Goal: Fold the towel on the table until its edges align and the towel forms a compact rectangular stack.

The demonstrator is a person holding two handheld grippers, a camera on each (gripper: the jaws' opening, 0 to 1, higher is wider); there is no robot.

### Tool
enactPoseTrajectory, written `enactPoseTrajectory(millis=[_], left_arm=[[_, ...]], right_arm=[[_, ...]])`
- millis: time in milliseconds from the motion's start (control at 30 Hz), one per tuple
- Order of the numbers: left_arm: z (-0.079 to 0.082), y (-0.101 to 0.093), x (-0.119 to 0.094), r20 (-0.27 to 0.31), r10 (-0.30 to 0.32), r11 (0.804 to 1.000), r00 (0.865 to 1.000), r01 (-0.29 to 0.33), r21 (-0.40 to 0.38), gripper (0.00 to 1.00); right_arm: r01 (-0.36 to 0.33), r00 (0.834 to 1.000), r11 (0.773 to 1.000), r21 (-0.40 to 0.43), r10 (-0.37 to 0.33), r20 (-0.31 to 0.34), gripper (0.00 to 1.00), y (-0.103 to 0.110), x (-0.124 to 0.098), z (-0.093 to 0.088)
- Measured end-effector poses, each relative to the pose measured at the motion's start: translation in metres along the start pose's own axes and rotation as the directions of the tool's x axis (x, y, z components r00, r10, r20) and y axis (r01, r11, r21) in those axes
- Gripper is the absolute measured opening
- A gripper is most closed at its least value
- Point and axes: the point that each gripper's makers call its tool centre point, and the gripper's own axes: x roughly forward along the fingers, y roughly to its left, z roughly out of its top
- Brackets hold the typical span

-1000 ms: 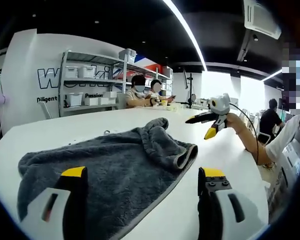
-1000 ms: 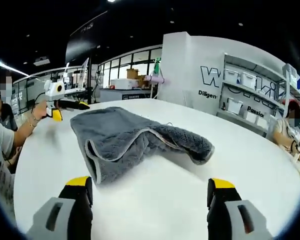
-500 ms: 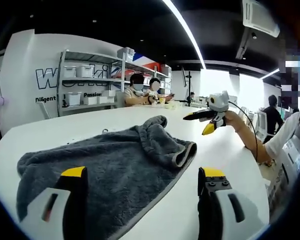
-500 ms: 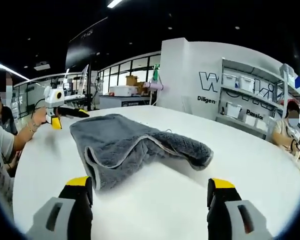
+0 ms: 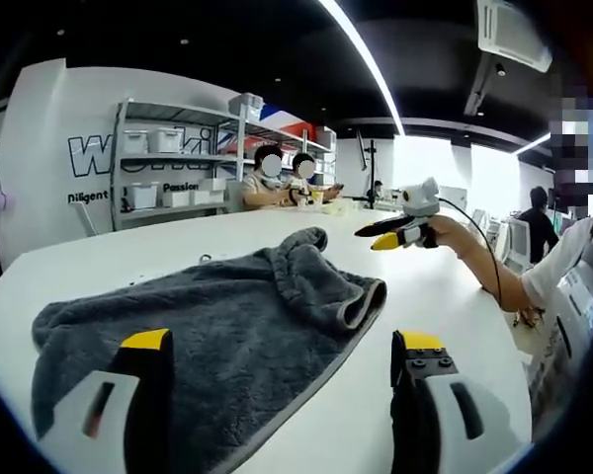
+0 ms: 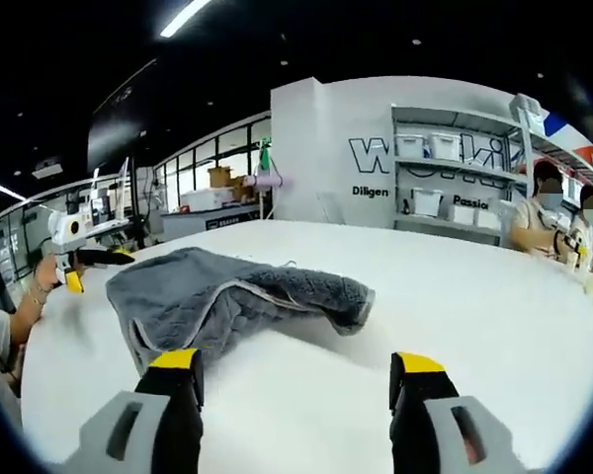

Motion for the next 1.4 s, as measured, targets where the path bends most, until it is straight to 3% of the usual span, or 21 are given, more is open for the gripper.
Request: enactPoseTrajectory(millis=[167, 333, 533, 767, 900, 1167, 1400], left_arm=[[0.002, 0.000, -0.002, 0.006, 0.001, 1.000, 1.000, -0.001, 0.002, 0.96], [0.003, -0.002, -0.002, 0.008, -0.004, 1.000, 1.000, 0.004, 0.006, 0.96], [0.002, -0.001, -0.001, 0.002, -0.005, 1.000, 1.000, 0.005, 0.012, 0.95], [0.002, 0.001, -0.001, 0.004, -0.004, 1.000, 1.000, 0.004, 0.009, 0.95], [0.003, 0.000, -0.001, 0.006, -0.007, 1.000, 1.000, 0.007, 0.010, 0.95], [0.005, -0.001, -0.002, 0.015, -0.011, 1.000, 1.000, 0.010, 0.008, 0.94], [0.007, -0.002, -0.002, 0.018, -0.011, 1.000, 1.000, 0.010, 0.010, 0.94]], right_arm=[[0.052, 0.998, 0.997, -0.062, -0.055, -0.045, 0.63, -0.014, 0.018, 0.001], [0.079, 0.996, 0.997, 0.000, -0.078, -0.052, 0.51, -0.031, 0.035, -0.001], [0.110, 0.994, 0.986, 0.127, -0.109, -0.015, 0.34, -0.050, 0.056, -0.003], [0.091, 0.996, 0.985, 0.146, -0.089, -0.022, 0.25, -0.047, 0.075, -0.010], [0.103, 0.995, 0.986, 0.134, -0.102, -0.015, 0.05, -0.051, 0.079, -0.010], [0.096, 0.995, 0.993, 0.071, -0.095, -0.021, 0.04, -0.054, 0.070, -0.006], [0.081, 0.996, 0.996, 0.024, -0.080, -0.036, 0.03, -0.067, 0.049, 0.019]])
